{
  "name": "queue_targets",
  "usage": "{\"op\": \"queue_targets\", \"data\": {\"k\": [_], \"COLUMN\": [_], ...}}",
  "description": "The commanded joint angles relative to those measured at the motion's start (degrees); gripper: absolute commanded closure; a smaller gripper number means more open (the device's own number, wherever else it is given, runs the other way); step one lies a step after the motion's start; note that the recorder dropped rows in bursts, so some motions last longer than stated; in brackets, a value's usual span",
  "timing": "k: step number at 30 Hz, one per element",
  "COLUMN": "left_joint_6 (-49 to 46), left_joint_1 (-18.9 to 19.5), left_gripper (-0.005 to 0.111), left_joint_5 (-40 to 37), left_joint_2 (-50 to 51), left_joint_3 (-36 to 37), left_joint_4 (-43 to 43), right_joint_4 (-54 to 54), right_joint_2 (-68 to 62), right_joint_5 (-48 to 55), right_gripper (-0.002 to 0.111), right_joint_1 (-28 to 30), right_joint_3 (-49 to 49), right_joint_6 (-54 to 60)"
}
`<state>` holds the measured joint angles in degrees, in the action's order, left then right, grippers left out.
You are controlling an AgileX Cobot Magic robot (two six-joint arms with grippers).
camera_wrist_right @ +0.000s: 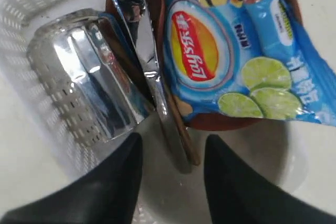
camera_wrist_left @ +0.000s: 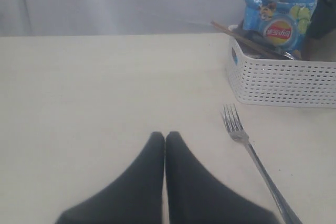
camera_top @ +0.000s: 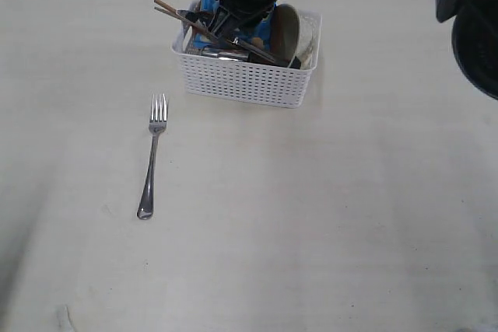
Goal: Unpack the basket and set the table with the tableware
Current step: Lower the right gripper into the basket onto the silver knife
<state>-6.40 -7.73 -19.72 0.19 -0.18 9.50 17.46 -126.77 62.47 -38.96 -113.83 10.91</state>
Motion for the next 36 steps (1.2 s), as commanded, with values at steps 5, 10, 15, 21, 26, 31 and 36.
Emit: {"op": "queue_targets", "data": {"k": [5, 10, 15, 21, 26, 31, 36], "left_joint_6": [0.2, 0.2, 0.2, 0.2, 0.2, 0.2, 0.2], "left_joint_1": [-0.4, -0.4, -0.4, -0.4, -0.4, -0.4, -0.4], "left_gripper": [0.107, 0.107, 0.107, 0.107, 0.107, 0.107, 0.107], "left_joint_5": [0.1, 0.1, 0.1, 0.1, 0.1, 0.1, 0.1], "left_joint_2": [-0.2, -0.2, -0.2, -0.2, -0.2, -0.2, -0.2], "left_joint_3": [0.2, 0.2, 0.2, 0.2, 0.2, 0.2, 0.2], "left_joint_4": [0.0, 0.0, 0.0, 0.0, 0.0, 0.0, 0.0], "right_joint_4": [-4.8, -4.5, -3.8, -2.3, -1.5, -1.5, -1.5], "right_joint_2": [-3.5, -4.8, -6.1, -7.4, -8.0, -9.0, -9.3], "right_joint_5": [-4.9, -7.4, -10.3, -13.3, -14.3, -13.5, -12.5], "right_gripper": [0.070, 0.070, 0.070, 0.070, 0.070, 0.070, 0.082], "right_joint_1": [0.7, 0.7, 0.7, 0.7, 0.9, 1.5, 1.5], "right_joint_3": [-0.1, -0.1, -0.1, -0.1, -0.1, -0.1, -0.1], "right_joint_6": [4.5, 4.5, 3.9, 3.4, 3.4, 3.1, 3.1]}}
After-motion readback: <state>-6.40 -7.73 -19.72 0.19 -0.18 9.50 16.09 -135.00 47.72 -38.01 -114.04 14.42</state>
